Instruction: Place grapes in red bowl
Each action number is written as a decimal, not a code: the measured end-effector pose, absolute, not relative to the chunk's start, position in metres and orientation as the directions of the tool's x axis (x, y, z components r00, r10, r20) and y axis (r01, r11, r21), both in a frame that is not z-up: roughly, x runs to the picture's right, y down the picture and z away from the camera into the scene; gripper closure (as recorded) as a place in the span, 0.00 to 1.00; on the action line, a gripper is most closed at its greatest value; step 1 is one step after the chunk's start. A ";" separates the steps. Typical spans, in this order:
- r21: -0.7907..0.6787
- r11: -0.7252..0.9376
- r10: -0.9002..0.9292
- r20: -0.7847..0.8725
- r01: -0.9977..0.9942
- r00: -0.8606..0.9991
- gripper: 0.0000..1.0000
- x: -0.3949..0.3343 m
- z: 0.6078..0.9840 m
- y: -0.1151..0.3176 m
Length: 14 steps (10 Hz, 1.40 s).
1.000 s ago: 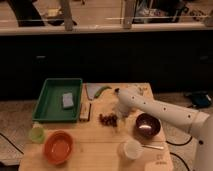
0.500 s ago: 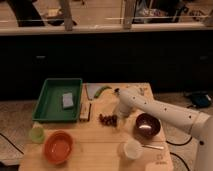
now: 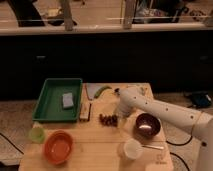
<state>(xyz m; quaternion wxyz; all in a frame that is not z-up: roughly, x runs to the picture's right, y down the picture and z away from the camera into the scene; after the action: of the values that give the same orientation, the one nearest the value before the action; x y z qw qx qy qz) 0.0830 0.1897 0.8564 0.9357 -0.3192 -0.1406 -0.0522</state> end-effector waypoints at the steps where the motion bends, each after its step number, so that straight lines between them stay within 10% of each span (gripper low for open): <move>1: -0.585 0.789 -0.006 0.297 0.187 0.955 0.65 0.084 0.859 0.193; 4: -0.571 0.797 -0.020 0.302 0.198 0.953 0.58 0.086 0.860 0.191; 9: -0.547 0.806 -0.053 0.313 0.226 0.948 0.99 0.092 0.822 0.161; 14: -0.511 0.812 -0.115 0.335 0.283 0.935 1.00 0.082 0.800 0.143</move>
<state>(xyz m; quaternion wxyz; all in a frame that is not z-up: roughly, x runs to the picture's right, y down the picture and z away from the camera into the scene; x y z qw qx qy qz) 0.0816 0.1432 0.7999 0.9406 -0.2878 -0.1459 -0.1059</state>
